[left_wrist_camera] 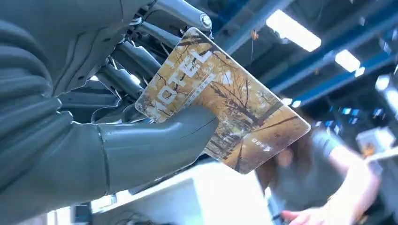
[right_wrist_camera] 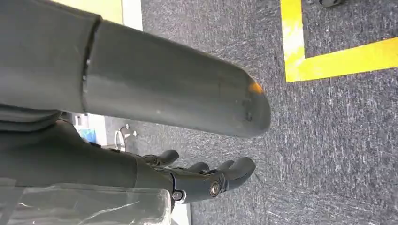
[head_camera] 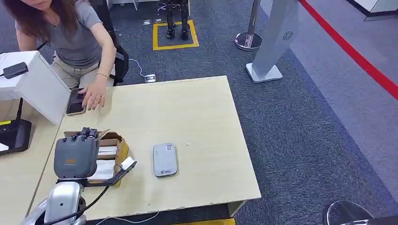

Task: Pass the card to the sensor for recognition and then transmit it.

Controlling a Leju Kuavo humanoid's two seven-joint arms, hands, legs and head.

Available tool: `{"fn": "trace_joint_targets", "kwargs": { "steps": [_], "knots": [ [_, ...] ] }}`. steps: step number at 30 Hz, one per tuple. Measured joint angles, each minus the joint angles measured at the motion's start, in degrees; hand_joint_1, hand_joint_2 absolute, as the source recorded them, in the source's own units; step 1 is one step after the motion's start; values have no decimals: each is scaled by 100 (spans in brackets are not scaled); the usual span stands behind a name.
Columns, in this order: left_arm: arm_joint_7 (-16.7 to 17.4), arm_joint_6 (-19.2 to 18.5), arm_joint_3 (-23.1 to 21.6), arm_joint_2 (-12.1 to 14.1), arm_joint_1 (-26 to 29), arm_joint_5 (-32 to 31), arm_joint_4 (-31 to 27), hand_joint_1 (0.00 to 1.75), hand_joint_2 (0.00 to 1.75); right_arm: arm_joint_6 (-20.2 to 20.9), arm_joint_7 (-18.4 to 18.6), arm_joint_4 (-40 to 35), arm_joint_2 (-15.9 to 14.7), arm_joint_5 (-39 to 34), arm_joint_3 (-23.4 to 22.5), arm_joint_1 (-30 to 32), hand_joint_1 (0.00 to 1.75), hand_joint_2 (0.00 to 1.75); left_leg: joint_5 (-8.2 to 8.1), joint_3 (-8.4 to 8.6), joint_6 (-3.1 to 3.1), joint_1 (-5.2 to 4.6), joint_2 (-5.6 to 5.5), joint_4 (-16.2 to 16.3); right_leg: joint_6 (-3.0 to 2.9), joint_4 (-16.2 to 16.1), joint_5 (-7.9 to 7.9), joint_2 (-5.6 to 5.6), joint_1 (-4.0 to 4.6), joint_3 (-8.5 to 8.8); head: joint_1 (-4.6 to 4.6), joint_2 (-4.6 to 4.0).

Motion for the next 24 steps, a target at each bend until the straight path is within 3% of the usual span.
{"fn": "trace_joint_targets", "kwargs": {
  "steps": [19,22,24],
  "knots": [
    [0,192,-323,-26,-466,2,-516,175,175,-6,-7,0,85,11,0,-1,0,0,0,0,0,0,-1,0,0,0,0,1,0,0,0,0],
    [-381,151,-196,-139,-430,2,-465,175,175,116,-57,2,90,164,20,-3,0,0,0,-1,0,0,-1,0,0,0,0,1,0,0,0,0],
    [-615,118,194,-278,-382,11,-305,175,175,164,-105,4,90,249,88,-12,0,0,0,0,0,3,10,0,-2,0,1,9,1,-3,2,0]
  ]
}}
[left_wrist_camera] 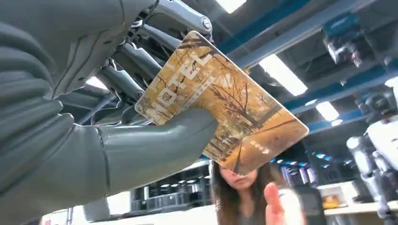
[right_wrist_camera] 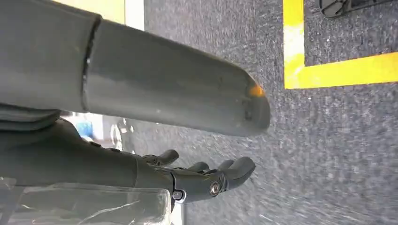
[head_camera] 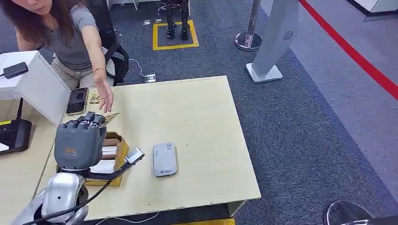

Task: Pass the card to the sensor for recognition and then transmit it.

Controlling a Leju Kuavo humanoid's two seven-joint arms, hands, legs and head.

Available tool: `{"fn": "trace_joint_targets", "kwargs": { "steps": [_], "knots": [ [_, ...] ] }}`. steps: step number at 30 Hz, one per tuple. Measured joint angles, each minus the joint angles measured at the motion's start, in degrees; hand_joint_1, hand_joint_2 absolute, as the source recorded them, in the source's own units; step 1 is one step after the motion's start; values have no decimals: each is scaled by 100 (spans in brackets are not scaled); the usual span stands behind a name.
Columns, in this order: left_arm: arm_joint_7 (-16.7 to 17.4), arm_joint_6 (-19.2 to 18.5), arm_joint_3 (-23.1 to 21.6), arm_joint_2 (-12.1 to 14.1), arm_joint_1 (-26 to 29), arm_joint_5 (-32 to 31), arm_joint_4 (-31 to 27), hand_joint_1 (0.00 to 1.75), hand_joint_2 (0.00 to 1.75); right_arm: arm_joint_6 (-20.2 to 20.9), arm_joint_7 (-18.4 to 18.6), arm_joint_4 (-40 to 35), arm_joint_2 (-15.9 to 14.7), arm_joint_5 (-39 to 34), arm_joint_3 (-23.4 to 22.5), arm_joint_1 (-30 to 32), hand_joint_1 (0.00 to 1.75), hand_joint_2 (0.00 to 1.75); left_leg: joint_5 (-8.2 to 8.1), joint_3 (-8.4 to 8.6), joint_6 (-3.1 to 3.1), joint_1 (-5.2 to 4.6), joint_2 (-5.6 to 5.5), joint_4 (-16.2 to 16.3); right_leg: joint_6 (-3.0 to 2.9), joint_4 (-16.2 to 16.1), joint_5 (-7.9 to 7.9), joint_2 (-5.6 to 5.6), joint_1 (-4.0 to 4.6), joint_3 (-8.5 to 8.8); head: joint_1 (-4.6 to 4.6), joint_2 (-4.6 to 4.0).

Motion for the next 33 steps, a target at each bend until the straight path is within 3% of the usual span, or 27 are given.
{"fn": "trace_joint_targets", "kwargs": {
  "steps": [3,6,9,15,27,28,29,33],
  "knots": [
    [-350,129,878,-157,-95,2,573,175,175,31,-39,15,-4,111,98,-9,0,0,2,2,0,0,-3,0,-1,1,1,-2,0,0,-4,0],
    [-774,613,1525,-249,-234,4,1518,175,175,46,-92,22,-22,256,208,-34,0,0,11,4,-12,3,2,-1,-5,5,3,5,3,-3,-4,0],
    [-819,787,1906,-297,-330,4,2121,175,175,96,-92,31,-39,321,281,-33,0,0,11,2,-12,3,5,-1,-5,6,4,7,4,-6,-7,0],
    [-713,900,2086,-356,-522,2,2864,175,175,131,-74,39,-48,369,343,-52,0,0,10,-1,-12,1,0,0,-5,4,3,6,4,-5,-7,0],
    [-640,1121,2082,-378,-570,-2,3084,173,175,109,-59,68,-44,371,347,-52,0,0,10,-1,-12,2,-1,0,-5,4,4,5,3,-5,-9,0],
    [-633,1148,2082,-378,-570,-2,3088,106,175,109,-59,68,-44,371,347,-52,0,0,10,-1,-12,2,-1,0,-5,4,4,5,3,-5,-9,0],
    [-627,1176,2082,-378,-569,-2,3088,7,175,109,-59,68,-44,371,347,-52,0,0,10,-1,-12,2,-1,0,-5,4,4,5,3,-5,-9,0],
    [-627,1231,2082,-382,-569,-2,3088,0,175,107,-59,68,-44,371,347,-52,0,0,10,-1,-12,3,-1,-1,-5,4,3,5,4,-5,-9,0]
  ]
}}
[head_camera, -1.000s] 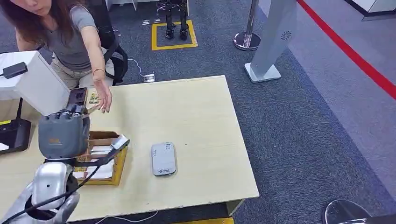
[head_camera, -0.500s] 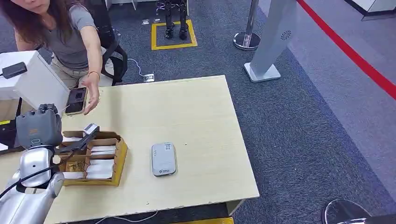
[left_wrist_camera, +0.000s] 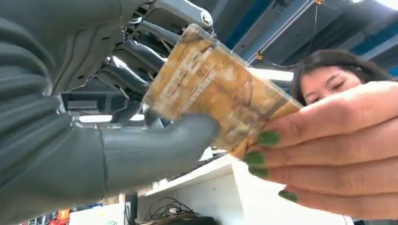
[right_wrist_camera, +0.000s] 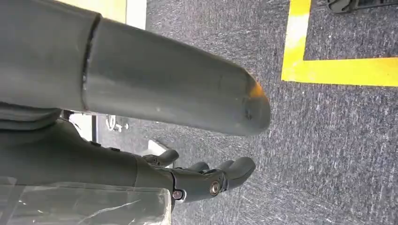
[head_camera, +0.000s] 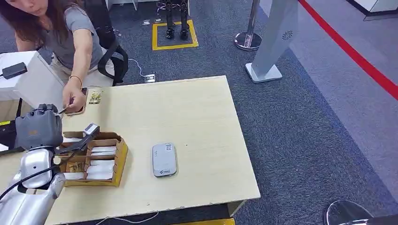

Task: Pass the card to the sensor for recognition and then transmit it.

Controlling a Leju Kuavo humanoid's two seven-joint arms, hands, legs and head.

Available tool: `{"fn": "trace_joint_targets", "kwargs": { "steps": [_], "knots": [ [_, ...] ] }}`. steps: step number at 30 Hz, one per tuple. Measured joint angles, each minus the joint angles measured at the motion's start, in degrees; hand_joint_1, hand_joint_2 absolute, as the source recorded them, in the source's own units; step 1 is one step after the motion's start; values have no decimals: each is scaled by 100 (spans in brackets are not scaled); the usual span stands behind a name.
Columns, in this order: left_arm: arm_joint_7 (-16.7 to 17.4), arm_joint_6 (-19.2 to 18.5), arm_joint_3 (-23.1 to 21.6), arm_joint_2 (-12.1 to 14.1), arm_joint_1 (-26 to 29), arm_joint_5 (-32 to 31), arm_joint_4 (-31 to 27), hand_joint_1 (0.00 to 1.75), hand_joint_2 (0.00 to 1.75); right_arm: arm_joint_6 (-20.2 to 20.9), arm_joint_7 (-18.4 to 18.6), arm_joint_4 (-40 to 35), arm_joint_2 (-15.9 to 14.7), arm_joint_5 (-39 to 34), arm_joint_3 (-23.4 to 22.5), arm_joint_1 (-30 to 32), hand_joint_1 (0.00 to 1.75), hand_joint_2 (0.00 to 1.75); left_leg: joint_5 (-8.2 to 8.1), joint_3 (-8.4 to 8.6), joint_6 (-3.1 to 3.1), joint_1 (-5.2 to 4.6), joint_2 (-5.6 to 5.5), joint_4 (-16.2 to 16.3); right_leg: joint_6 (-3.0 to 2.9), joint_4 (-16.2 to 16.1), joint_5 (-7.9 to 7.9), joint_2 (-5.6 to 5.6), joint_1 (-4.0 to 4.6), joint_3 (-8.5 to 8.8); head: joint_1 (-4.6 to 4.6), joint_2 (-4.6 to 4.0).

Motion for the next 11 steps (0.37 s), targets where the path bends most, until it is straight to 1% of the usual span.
{"fn": "trace_joint_targets", "kwargs": {
  "steps": [11],
  "knots": [
    [0,44,2,-20,13,0,0,0,175,-2,0,0,0,-11,0,1,0,0,0,0,0,-1,0,0,0,0,0,0,0,1,0,0]
  ]
}}
